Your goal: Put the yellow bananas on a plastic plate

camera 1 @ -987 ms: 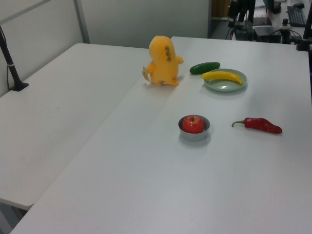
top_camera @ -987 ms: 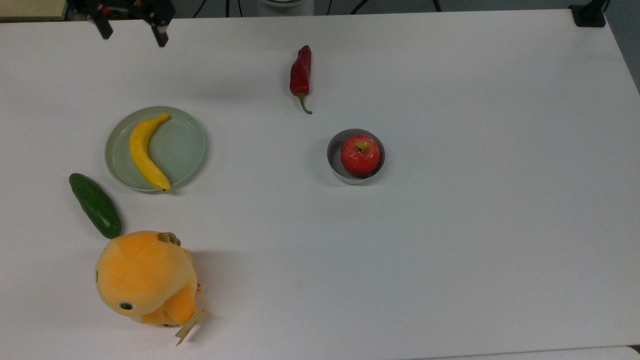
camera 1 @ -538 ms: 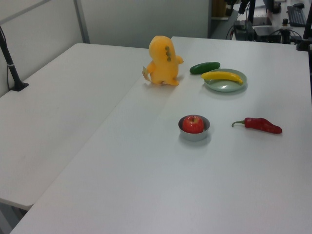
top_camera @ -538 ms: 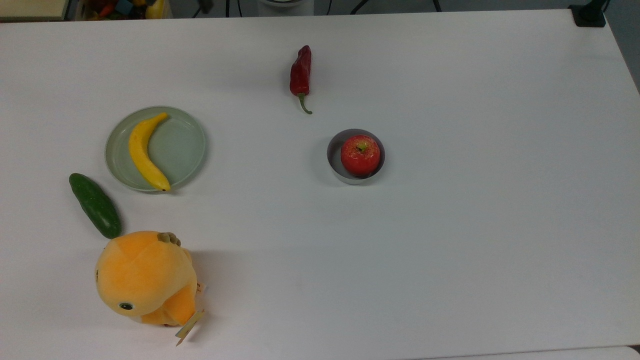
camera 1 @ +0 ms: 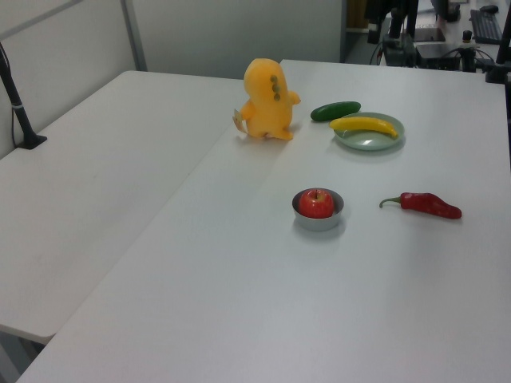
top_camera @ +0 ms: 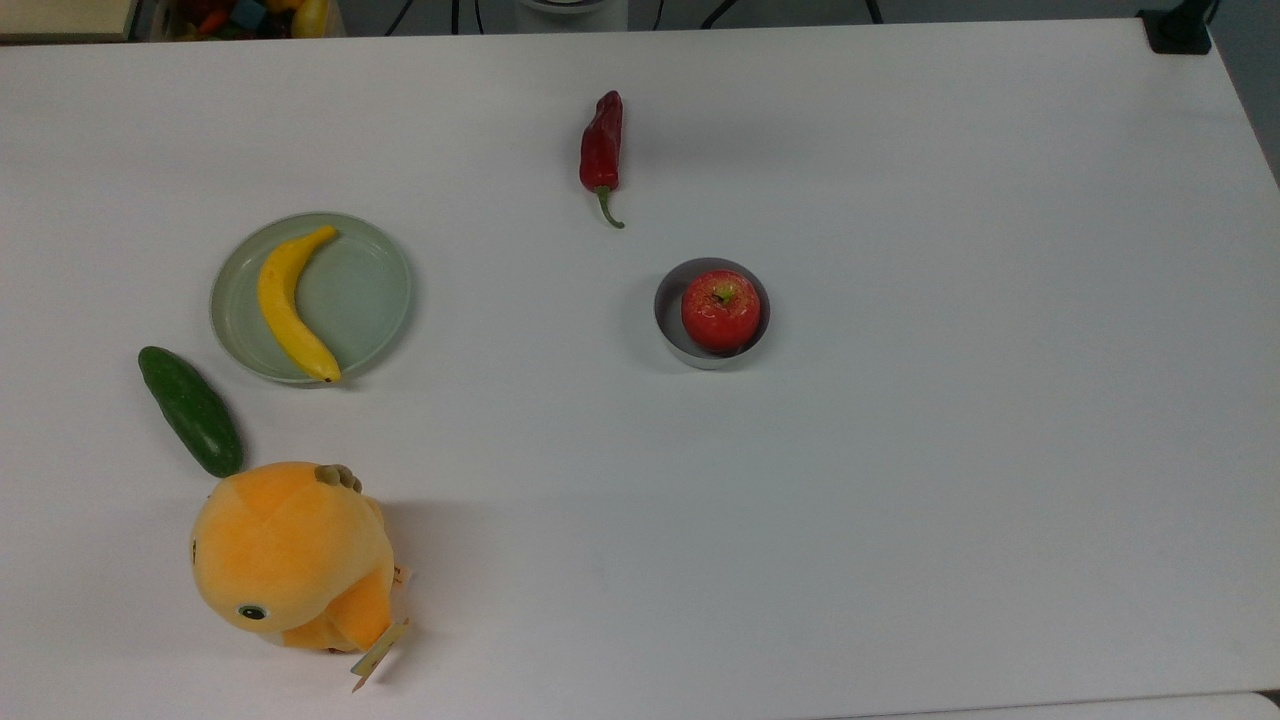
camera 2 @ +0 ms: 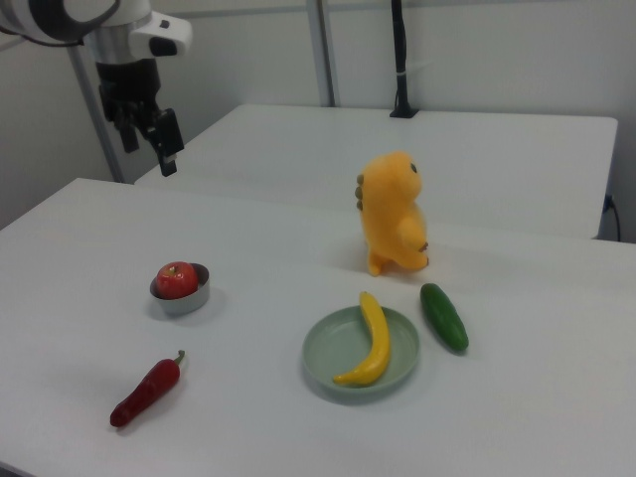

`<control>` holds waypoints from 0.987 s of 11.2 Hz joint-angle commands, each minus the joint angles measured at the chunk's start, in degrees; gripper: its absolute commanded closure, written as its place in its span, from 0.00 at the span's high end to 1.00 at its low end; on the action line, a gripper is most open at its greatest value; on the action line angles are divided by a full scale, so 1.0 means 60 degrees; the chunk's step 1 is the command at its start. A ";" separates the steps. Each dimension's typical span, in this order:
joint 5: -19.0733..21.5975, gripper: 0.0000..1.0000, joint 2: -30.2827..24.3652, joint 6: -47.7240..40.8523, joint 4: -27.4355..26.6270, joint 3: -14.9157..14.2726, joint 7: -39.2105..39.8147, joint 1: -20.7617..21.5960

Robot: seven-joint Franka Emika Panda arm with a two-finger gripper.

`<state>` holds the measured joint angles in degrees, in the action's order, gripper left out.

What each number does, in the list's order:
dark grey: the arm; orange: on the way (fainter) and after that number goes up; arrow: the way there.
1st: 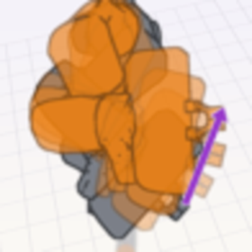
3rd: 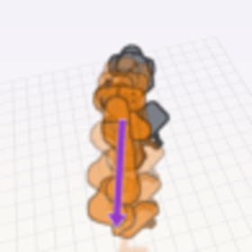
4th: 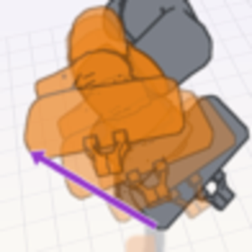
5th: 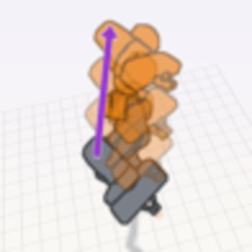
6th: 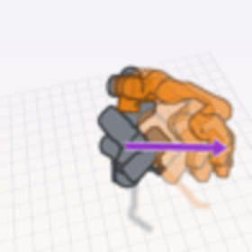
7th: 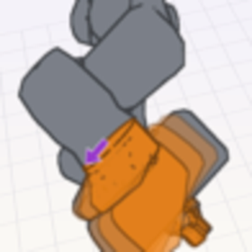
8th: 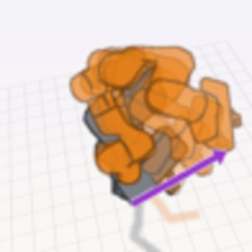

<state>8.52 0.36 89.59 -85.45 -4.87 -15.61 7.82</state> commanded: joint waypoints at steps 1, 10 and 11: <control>-0.0788 1.00 -0.0530 0.0155 -0.0919 -0.0097 0.0051 0.0497; -0.1273 1.00 -0.0339 0.1490 -0.1330 -0.0829 0.3378 0.0615; -0.1273 1.00 -0.0368 0.1432 -0.1316 -0.0829 0.3334 0.0615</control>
<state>1.42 -0.64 97.44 -92.26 -9.06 3.17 10.60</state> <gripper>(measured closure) 0.000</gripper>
